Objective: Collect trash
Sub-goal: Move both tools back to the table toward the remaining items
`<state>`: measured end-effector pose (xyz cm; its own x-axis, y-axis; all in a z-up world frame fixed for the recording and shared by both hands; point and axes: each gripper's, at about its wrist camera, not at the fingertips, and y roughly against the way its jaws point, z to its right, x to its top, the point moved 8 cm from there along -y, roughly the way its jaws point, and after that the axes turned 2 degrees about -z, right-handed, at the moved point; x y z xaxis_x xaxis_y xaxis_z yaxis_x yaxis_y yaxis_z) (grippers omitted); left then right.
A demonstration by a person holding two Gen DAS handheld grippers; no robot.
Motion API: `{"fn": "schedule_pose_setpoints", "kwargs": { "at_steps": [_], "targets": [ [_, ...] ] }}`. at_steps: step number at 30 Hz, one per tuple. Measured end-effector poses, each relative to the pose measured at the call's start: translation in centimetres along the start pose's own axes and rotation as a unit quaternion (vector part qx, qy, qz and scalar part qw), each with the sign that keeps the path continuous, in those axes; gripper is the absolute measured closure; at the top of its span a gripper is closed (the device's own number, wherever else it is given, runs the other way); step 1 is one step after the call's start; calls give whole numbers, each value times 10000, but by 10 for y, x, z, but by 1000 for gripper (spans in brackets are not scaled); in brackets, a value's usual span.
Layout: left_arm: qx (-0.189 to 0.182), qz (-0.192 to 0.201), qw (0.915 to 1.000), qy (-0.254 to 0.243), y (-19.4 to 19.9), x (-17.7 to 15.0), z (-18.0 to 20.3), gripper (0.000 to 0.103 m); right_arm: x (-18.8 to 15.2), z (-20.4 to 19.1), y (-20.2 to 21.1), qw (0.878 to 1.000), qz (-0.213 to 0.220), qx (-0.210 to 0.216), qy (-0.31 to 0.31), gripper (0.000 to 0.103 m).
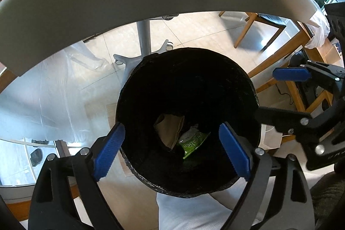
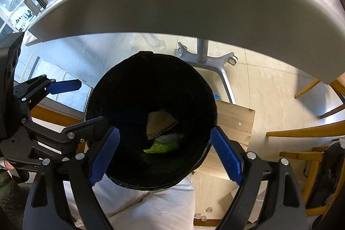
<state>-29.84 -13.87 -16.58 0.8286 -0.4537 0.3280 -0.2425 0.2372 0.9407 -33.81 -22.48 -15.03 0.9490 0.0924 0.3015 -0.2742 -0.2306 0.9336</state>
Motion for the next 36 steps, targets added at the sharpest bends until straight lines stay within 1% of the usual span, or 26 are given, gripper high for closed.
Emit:
{"fn": "schedule_pose_setpoints", "kwargs": {
  "at_steps": [4,7,8,10,11,12,13,15,16,18,19,22,23,25,31,34,36],
  "targets": [
    [28,64,10000,5,11,-2,-4,13,-1,1,17,9999,139,-41,79,18],
    [-27,245,9997,-31,35,0,-5,13,1,-3,44,9990,356,-54,281,18],
    [-74,382,9992,-70,49,1,-3,13,3,-4,57,9982,469,-41,359,18],
    [-214,656,9975,-167,76,6,3,13,12,-6,90,9953,831,-89,487,18],
    [-263,887,9954,-250,94,11,7,13,17,-4,101,9941,964,-109,485,17],
    [-278,1055,9935,-319,107,15,10,13,28,0,117,9920,1184,-96,419,16],
    [-262,1292,9904,-425,124,25,13,13,39,4,128,9901,1359,-57,344,14],
    [-134,1478,9875,-532,136,41,12,13,62,13,142,9862,1637,-28,248,14],
    [-96,1535,9864,-581,138,50,12,13,77,20,144,9844,1743,-98,210,14],
    [-4,1648,9842,-643,137,73,9,13,102,30,139,9832,1788,-348,151,14],
    [70,1653,9840,-656,135,83,7,13,116,35,134,9829,1799,-364,113,14],
    [224,1629,9837,-724,122,116,-1,13,146,45,116,9857,1674,-160,-131,14],
    [243,1562,9845,-762,114,128,-2,13,156,50,108,9865,1618,-175,-192,14],
    [291,1474,9853,-811,101,143,-8,13,171,55,99,9880,1517,-87,-272,14],
    [128,1253,9883,-859,79,164,-11,13,198,59,76,9879,1335,390,-683,15],
    [46,1204,9892,-832,72,175,-12,13,207,58,67,9893,1236,401,-668,22],
    [24,1199,9892,-846,69,181,-11,14,211,56,62,9896,1199,419,-676,23]
  ]
}}
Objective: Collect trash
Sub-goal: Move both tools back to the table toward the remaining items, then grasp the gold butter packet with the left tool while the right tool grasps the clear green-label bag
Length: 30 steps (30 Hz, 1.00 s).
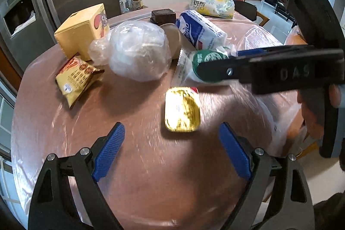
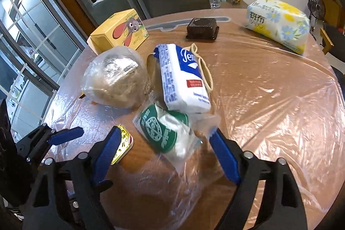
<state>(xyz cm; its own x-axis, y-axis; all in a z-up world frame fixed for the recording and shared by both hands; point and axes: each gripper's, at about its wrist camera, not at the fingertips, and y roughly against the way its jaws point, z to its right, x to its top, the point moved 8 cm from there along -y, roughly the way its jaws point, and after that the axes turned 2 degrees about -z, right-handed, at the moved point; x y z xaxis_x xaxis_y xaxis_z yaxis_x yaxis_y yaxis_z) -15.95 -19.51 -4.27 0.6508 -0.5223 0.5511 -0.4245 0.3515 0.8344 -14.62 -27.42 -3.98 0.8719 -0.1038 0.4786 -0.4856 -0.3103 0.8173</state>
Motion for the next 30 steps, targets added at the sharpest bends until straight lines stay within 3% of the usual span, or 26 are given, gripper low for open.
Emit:
{"fn": "schedule_pose_setpoints", "kwargs": {
  "at_steps": [6,10,18,19,20,23,24,30],
  "targets": [
    [-84,-35,9999,-124,-10,10,4,21,2,-3,-6,9999,-83,66,91,24],
    [-117,-109,9996,-214,-17,12,7,32,3,-4,-10,9998,-130,134,85,25],
    [-111,-179,9994,-268,-23,12,6,45,5,-4,-14,9997,-165,-34,193,25],
    [-123,-180,9994,-278,-23,13,6,48,5,-5,-14,9996,-173,-45,210,26],
    [-122,-180,9994,-283,-23,14,6,50,5,-6,-14,9996,-173,-48,224,38],
    [-139,-179,9993,-289,-23,16,5,61,4,-6,-13,9997,-170,36,190,51],
    [-143,-177,9993,-296,-23,16,5,65,4,-6,-12,9997,-166,52,190,53],
    [-170,-173,9993,-286,-22,15,5,65,0,-4,-2,9997,-46,156,201,59]
  ]
}}
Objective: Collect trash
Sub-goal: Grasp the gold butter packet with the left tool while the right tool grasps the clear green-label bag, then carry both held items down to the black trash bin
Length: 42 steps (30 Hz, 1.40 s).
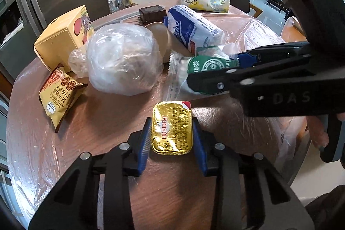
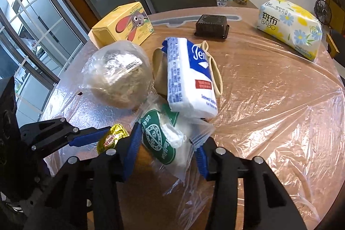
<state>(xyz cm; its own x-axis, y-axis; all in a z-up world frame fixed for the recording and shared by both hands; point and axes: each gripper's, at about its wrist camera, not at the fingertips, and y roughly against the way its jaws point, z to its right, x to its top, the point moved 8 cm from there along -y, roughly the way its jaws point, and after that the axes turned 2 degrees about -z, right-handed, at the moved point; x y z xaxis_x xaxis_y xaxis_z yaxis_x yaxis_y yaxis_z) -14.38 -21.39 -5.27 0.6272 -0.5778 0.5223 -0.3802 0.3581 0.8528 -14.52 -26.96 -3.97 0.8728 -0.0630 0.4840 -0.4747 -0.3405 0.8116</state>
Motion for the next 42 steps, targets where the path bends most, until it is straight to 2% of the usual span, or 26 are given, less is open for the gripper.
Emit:
{"fn": "schedule_pose_setpoints", "kwargs": {
  "at_steps": [8,21,42],
  "targets": [
    [10,122,9997,194,13,-7,-3,65,-11,0,18,9998,132,133,-68,59],
    [141,230,9985,480,28,-19,-9,65,-27,-1,29,9998,149,104,-94,59],
    [383,417,9956,752,61,-40,-14,65,-41,-26,69,9987,402,214,218,60]
  ]
}}
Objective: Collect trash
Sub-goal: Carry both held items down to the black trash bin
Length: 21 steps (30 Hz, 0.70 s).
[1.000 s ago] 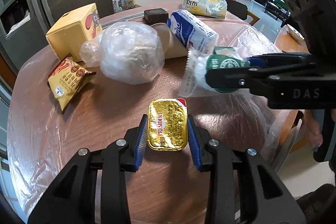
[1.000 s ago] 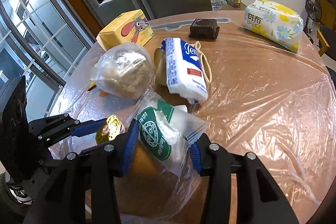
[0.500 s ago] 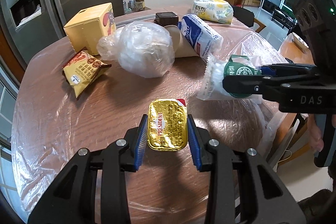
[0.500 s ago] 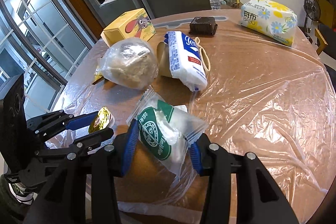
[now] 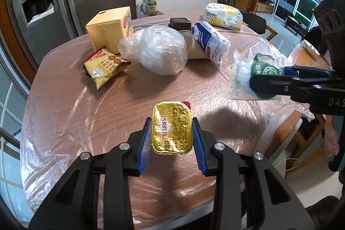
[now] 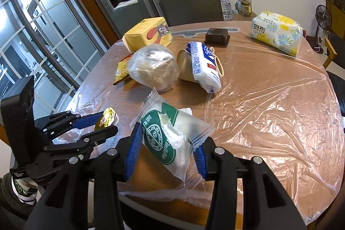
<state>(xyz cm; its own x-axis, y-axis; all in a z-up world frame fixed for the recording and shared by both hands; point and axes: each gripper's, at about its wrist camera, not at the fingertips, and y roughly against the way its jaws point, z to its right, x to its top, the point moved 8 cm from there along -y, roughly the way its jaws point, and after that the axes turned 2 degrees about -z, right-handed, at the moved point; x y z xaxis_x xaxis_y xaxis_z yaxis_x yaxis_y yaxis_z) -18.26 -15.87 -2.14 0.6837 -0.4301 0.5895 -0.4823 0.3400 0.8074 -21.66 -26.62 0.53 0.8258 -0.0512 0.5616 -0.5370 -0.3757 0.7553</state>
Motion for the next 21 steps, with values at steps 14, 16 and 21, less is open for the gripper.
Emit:
{"fn": "schedule_pose_setpoints", "kwargs": {
  "at_steps": [14,16,21],
  "targets": [
    [246,49,9996,150,27,-23,-5,65,-31,-12,19,9999,-92,-83,89,60],
    [318,67,9994,134,31,-25,-5,65,-36,-13,22,9998,-109,-94,101,60],
    [391,82,9991,112,41,-34,-2,65,-49,-17,28,9997,-156,-122,140,60]
  ]
}}
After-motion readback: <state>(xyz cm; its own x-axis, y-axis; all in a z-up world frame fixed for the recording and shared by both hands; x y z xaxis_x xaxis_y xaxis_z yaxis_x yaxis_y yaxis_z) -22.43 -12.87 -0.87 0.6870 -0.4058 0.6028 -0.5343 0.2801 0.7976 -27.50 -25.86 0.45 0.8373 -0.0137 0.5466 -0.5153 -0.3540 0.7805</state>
